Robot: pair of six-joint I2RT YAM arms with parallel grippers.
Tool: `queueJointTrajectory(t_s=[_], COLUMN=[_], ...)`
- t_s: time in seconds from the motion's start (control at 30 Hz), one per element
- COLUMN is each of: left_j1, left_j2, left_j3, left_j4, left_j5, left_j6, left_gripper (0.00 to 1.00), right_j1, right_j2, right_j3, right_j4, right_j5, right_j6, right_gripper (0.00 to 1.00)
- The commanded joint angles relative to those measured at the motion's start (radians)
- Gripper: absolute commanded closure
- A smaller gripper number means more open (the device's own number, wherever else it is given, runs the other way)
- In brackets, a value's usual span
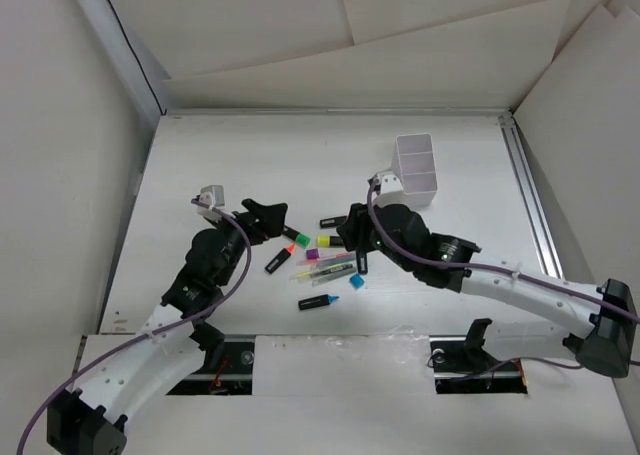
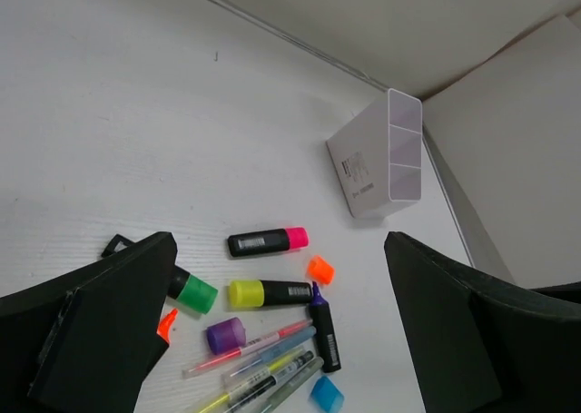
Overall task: Sort the stationery into containers
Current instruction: Pick up the pen from the center of the board.
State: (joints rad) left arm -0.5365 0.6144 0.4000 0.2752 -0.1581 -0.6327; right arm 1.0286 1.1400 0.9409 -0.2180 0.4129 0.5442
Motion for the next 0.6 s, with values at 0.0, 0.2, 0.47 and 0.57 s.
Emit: queueJointTrajectory(t_s=[0.0, 0.2, 0.47, 0.57], left_j1=[-0.002, -0.002, -0.002, 0.007], left_j2=[-0.004, 0.087, 0.111, 0.111], left_j3=[-0.018, 0.088, 0.1, 0.1], left_j4=[0.05, -0.117, -0.13, -0.13], left_j5=[-0.058, -0.165, -0.264, -0.284], left_j6=[-0.015, -0.024, -0.007, -0.007], left_gripper=[0.0, 0.0, 0.0, 0.0], right_j1=[0.002, 0.002, 0.011, 0.011], right_j2=[0.027, 0.101, 0.239, 0.288], right_j3=[-0.031, -0.059, -0.059, -0.059], right_j4=[0.071, 0.112, 0.121, 0.121], right_j5=[-0.058, -0.097, -0.15, -0.151], right_j6=[-0.026, -0.046, -0.076, -0.086], right_gripper=[0.5, 1.0, 1.0, 1.0])
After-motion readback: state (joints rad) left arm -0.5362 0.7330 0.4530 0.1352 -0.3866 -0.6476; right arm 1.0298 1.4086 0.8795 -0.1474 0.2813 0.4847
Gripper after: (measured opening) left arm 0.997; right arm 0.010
